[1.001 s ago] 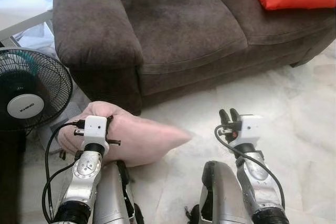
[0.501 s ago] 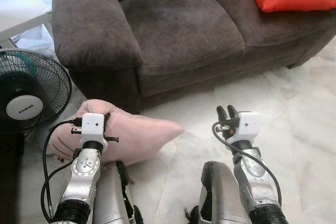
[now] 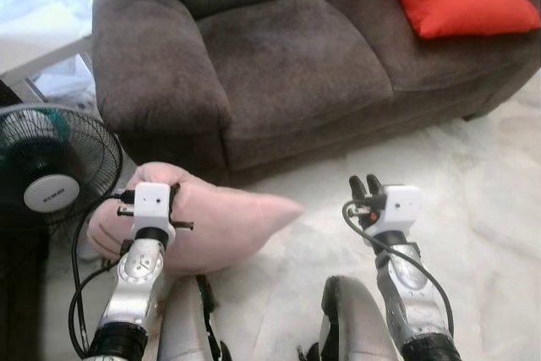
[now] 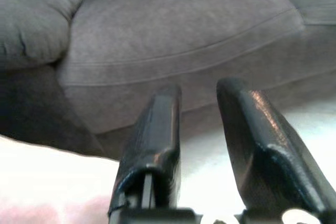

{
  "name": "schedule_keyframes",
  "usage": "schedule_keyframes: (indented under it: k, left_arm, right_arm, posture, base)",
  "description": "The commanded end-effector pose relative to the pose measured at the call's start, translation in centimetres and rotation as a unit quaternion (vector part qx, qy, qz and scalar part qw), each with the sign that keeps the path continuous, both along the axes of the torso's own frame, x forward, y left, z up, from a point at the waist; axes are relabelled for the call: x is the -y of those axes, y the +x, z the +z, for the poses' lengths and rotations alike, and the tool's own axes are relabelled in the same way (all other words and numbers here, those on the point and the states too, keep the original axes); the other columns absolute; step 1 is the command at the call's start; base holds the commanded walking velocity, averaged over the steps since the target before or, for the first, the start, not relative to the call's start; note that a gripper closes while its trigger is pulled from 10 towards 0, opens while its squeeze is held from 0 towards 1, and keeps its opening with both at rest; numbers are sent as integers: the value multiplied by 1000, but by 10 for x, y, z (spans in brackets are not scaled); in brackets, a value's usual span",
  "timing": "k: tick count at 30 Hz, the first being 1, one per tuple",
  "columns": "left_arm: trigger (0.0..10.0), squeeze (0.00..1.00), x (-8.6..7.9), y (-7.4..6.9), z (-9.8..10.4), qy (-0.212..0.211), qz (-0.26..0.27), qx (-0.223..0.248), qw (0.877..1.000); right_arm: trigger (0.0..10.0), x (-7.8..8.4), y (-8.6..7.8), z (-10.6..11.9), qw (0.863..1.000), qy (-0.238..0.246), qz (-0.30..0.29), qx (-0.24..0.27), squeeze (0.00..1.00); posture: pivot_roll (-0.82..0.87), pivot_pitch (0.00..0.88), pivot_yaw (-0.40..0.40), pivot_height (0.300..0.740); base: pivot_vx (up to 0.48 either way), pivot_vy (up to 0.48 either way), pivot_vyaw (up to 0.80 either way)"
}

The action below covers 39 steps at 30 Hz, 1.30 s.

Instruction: Move the pillow to the sofa from floor

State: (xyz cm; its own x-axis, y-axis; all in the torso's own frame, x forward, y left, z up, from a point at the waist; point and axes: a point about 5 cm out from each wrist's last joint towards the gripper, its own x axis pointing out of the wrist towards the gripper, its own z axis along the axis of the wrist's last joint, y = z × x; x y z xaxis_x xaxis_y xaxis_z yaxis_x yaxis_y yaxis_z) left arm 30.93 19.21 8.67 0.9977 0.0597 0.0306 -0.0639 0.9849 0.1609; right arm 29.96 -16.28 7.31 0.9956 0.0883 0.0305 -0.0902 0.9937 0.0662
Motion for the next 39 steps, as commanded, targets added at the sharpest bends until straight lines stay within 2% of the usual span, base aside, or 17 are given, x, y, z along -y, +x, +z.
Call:
schedule_keyframes:
  k: [1, 15, 26, 39]
  left_arm:
    - [10000, 0, -3, 6, 23, 6, 3, 50, 999]
    - [10000, 0, 0, 7, 26, 7, -2, 52, 999]
    - [10000, 0, 3, 9, 29, 5, -10, 53, 999]
    - [10000, 0, 16, 11, 32, -6, -52, 57, 997]
  right_arm:
    - [10000, -2, 0, 0, 1000, 7, 0, -1, 0]
    - [10000, -1, 1, -1, 1000, 9, -1, -2, 0]
    - [10000, -2, 2, 0, 1000, 14, -2, 4, 0]
    - [10000, 1, 5, 1, 1000, 17, -13, 7, 0]
  posture:
    - [131, 125, 26, 648]
    - [133, 126, 25, 738]
    - [138, 122, 26, 740]
    - [146, 99, 25, 740]
  base:
    - [0, 0, 0]
    - [0, 0, 0]
    - [0, 0, 0]
    - [0, 0, 0]
